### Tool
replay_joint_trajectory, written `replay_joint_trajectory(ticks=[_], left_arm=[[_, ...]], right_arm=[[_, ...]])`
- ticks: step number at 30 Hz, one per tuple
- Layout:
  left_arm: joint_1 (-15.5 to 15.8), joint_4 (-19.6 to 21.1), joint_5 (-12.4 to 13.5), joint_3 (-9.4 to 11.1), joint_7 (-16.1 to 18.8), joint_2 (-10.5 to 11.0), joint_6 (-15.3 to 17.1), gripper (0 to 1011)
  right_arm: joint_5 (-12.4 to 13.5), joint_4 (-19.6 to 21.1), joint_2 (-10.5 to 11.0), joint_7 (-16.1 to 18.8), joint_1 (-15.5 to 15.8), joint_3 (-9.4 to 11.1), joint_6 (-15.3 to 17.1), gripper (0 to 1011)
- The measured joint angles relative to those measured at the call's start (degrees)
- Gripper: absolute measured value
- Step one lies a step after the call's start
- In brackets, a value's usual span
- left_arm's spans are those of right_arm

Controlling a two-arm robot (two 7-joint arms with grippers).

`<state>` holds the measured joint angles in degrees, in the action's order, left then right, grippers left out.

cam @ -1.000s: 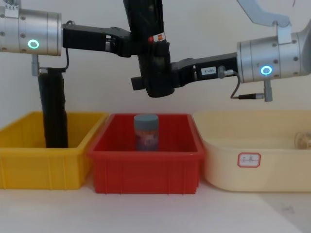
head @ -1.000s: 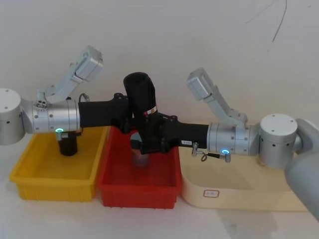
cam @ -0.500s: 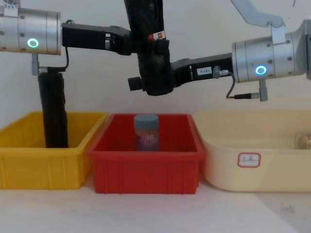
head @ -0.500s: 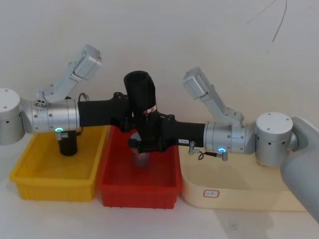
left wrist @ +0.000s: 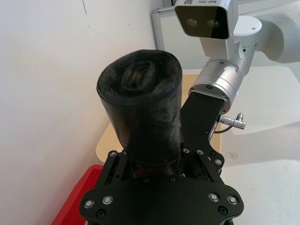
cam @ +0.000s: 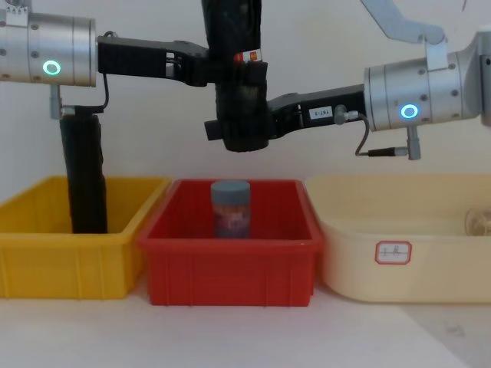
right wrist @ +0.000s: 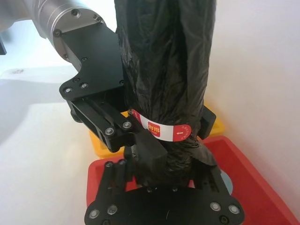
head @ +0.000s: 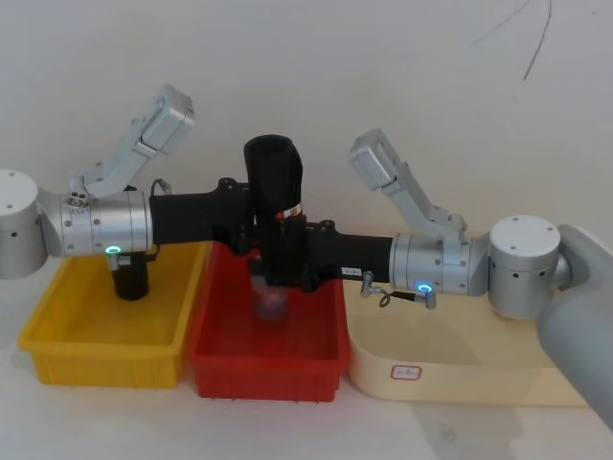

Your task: Pick up the garbage bag with the one hand and transfer it to the other hand.

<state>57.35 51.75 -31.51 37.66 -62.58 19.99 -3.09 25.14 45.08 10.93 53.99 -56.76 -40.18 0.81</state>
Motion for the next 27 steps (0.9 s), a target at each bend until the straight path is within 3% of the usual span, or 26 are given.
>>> replay_joint_trajectory(ticks=[2,5,27], left_arm=[[0.0,-0.01,-0.03,0.0,-0.01,0.0,0.02,415],[0.0,-0.02,-0.04,0.0,-0.01,0.0,0.03,415],[0.0,-0.04,-0.14,-0.01,0.02,0.0,0.07,415]], right_arm=[[-0.01,-0.05,-0.03,-0.02,-0.03,-0.02,-0.02,552],[-0.02,-0.1,-0.06,-0.02,-0.05,-0.03,-0.03,529],[-0.03,-0.29,-0.16,0.03,-0.15,-0.1,-0.1,529]])
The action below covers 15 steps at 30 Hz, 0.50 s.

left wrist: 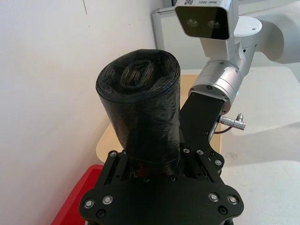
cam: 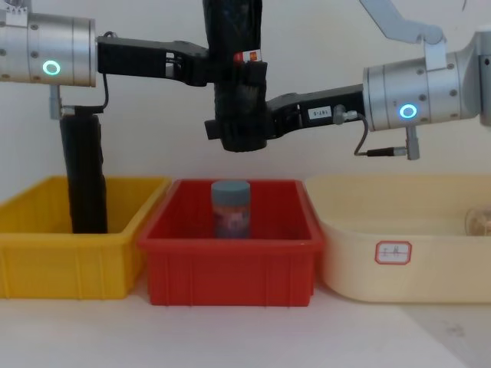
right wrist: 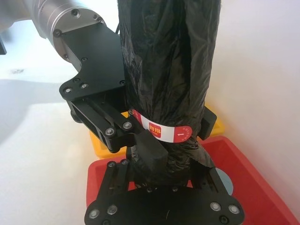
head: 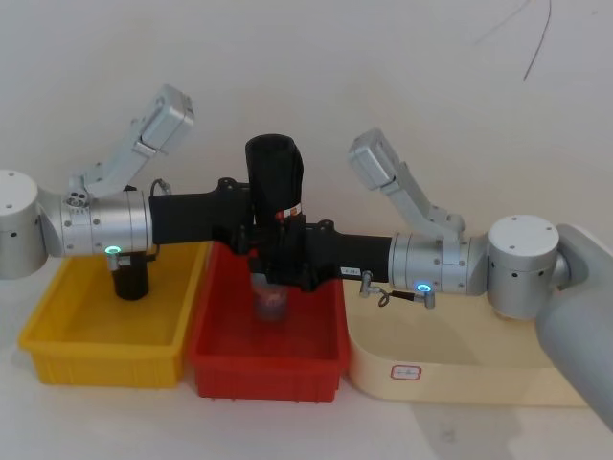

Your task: Pick up the garbage bag with the one hand and transfer it to the other hand.

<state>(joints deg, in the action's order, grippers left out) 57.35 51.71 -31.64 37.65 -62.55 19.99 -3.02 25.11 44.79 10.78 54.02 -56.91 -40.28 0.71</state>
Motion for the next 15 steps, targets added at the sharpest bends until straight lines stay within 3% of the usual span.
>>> replay_joint_trajectory(ticks=[15], left_arm=[[0.0,0.0,0.01,0.0,0.01,0.0,-0.01,415]], right_arm=[[0.01,-0.01,0.0,0.04,0.0,0.0,0.01,529]])
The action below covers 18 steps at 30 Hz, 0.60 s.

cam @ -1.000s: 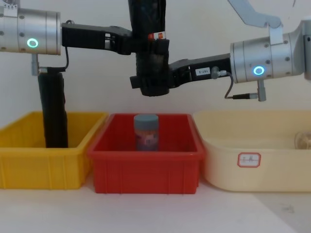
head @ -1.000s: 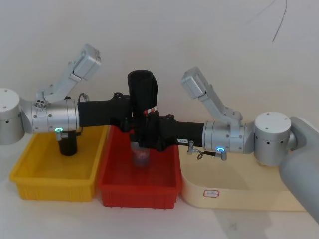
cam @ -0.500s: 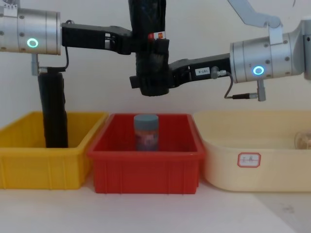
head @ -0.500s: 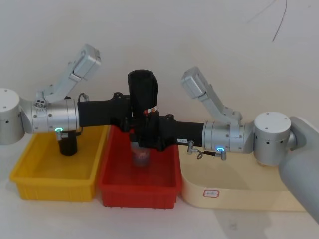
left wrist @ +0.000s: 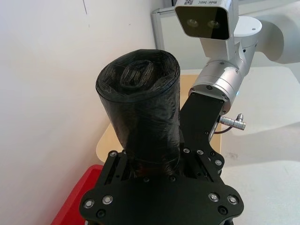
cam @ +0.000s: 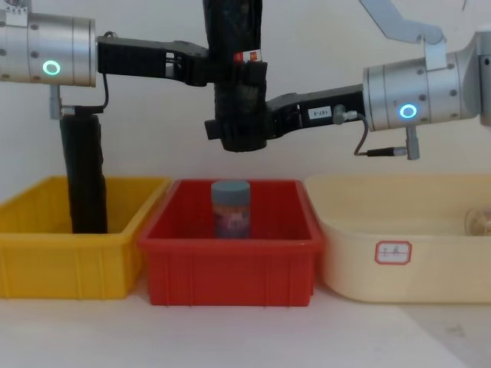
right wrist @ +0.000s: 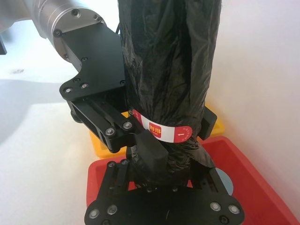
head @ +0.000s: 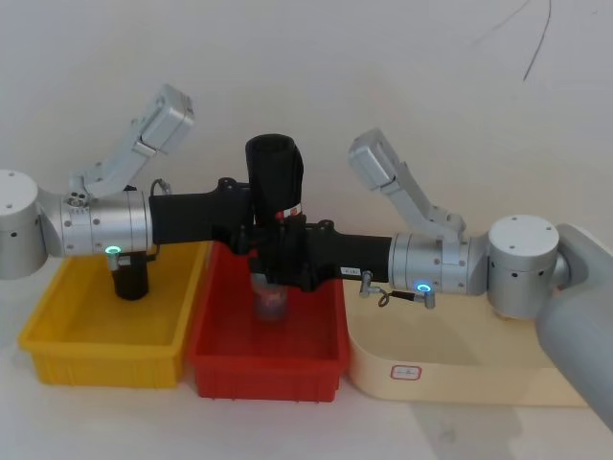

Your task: Pick up the garbage bag with the one hand and transfer it to the other hand.

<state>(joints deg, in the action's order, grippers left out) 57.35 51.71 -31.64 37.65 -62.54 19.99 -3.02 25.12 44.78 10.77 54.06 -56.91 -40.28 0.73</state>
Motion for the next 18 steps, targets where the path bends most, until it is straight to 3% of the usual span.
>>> replay_joint_trajectory(ticks=[18], left_arm=[[0.0,0.0,0.0,0.0,0.0,0.0,0.0,415]], right_arm=[[0.0,0.0,0.0,0.0,0.0,0.0,0.0,529]])
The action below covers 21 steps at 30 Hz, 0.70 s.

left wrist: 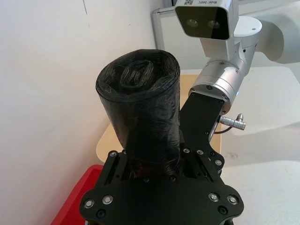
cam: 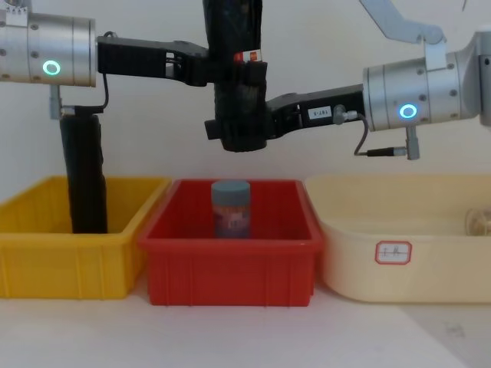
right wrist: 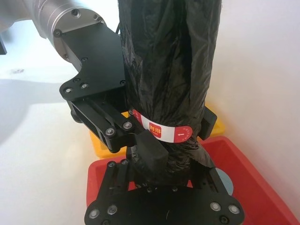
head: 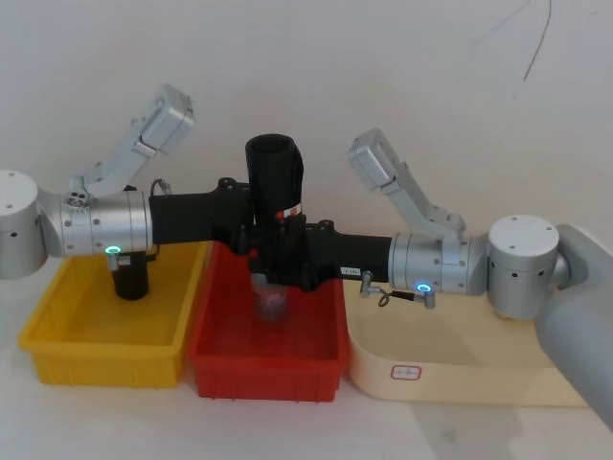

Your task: Pick up the garbage bag with the one hand and transfer it to the other hand.

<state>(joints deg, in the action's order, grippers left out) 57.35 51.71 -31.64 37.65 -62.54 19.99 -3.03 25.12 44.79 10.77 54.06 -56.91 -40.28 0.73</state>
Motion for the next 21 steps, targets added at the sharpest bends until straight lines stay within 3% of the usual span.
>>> replay_joint_trajectory(ticks=[21], left_arm=[[0.0,0.0,0.0,0.0,0.0,0.0,0.0,415]], right_arm=[[0.0,0.0,0.0,0.0,0.0,0.0,0.0,529]])
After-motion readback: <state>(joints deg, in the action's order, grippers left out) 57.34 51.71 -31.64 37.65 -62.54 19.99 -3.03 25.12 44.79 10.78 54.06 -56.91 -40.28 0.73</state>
